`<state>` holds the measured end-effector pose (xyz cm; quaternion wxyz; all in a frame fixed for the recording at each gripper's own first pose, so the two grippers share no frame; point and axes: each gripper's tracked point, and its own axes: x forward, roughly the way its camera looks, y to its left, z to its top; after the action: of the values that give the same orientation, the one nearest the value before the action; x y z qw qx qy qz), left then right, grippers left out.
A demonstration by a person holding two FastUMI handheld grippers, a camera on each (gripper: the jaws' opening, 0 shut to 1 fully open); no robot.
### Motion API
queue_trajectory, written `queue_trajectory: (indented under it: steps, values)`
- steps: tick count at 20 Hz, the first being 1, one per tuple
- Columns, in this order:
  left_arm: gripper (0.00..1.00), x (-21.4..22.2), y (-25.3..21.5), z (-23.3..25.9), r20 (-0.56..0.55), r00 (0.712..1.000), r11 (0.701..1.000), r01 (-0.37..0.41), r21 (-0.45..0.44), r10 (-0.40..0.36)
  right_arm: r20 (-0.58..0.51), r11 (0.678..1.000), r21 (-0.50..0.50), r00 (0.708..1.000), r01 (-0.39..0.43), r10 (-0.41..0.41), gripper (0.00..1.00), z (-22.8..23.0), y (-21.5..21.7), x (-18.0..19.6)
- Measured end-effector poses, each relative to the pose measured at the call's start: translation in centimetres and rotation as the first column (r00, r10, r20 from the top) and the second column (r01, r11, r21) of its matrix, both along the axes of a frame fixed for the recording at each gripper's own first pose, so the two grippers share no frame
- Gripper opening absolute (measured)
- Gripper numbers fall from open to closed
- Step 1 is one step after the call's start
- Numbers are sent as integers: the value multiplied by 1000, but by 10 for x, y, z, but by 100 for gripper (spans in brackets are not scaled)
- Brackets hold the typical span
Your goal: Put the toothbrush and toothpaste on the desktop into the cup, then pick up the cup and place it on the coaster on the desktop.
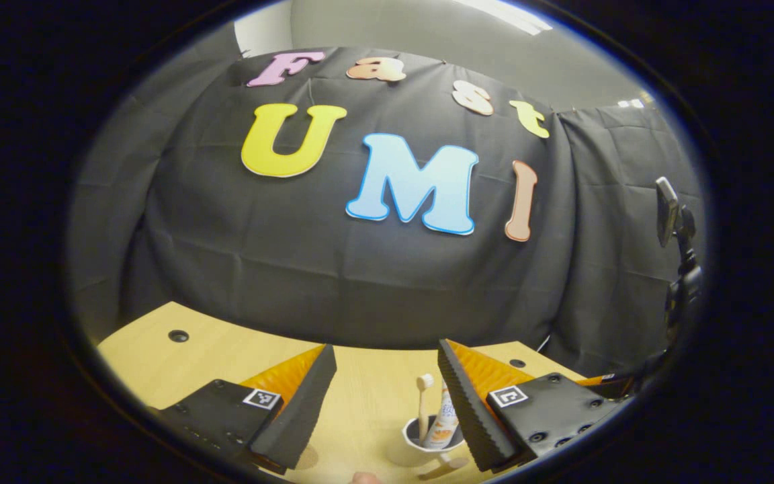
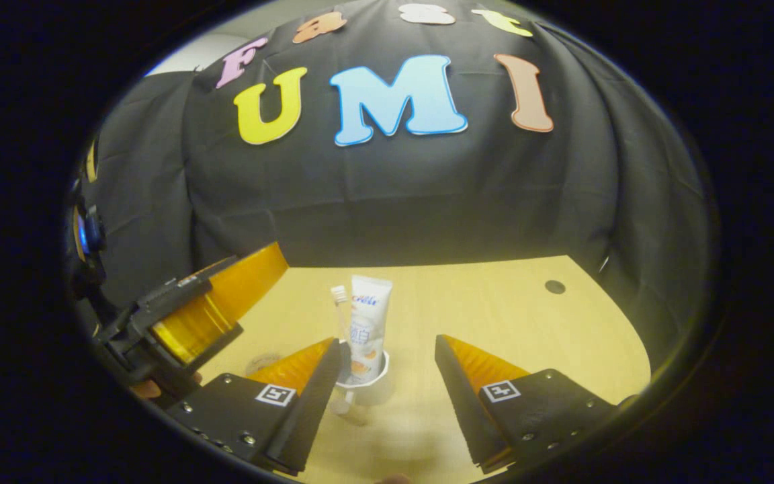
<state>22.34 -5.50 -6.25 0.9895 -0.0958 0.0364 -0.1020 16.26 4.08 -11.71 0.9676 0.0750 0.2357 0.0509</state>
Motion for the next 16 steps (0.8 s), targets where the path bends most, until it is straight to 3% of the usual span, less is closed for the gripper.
queue_trajectory:
  steps: [9,16]
  values:
    - [96,-20,44,-6,-45,997,998,-65,18,65,-197,999,-37,980,-7,-1,85,-34,29,-2]
    - [99,-29,68,-11,-84,991,994,-96,56,100,-404,999,-46,915,-2,-17,86,-75,40,-4]
